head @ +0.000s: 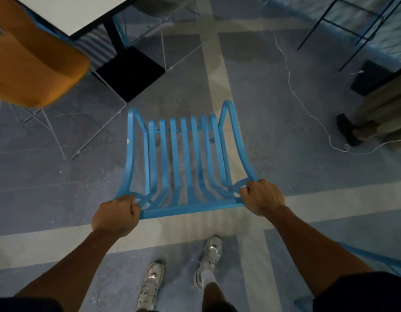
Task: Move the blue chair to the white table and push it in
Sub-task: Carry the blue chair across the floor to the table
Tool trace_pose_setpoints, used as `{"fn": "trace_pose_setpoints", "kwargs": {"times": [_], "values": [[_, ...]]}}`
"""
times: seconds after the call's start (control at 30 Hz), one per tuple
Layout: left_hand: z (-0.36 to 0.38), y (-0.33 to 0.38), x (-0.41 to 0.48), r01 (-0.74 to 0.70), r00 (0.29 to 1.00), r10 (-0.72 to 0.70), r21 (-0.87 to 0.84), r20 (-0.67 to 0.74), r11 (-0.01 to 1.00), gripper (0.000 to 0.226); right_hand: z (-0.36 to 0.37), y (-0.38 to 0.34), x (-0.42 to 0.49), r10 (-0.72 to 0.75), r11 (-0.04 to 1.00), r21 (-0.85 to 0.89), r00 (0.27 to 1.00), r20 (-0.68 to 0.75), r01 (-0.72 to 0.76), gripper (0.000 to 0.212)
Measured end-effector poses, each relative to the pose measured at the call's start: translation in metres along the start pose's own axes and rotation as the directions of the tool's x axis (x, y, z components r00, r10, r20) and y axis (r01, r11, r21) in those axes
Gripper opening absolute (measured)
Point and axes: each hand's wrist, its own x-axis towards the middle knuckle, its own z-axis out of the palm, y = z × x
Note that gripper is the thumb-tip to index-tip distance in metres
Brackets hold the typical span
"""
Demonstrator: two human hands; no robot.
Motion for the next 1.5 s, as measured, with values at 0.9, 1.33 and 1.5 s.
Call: {"fn": "trace_pose_setpoints", "kwargs": {"times": [0.9,1.33,1.5], "values": [[-0.021,0.181,0.152,0.202,0.977,-0.207,-0.092,-0.044,0.975,0.015,-0.09,0.152,0.216,-0.163,0.983,-0.074,0.986,0.034,0.165,0.042],[-0.024,0.288,0.231,0.364,0.92,-0.377,-0.127,-0.104,0.923,0.033,-0.156,0.222,0.359,-0.305,0.941,-0.123,0.947,0.096,0.316,0.033],[-0.029,0.33,0.252,0.412,0.9,-0.427,-0.153,-0.085,0.898,0.03,-0.174,0.246,0.402,-0.348,0.924,-0.13,0.932,0.104,0.36,0.034]]}}
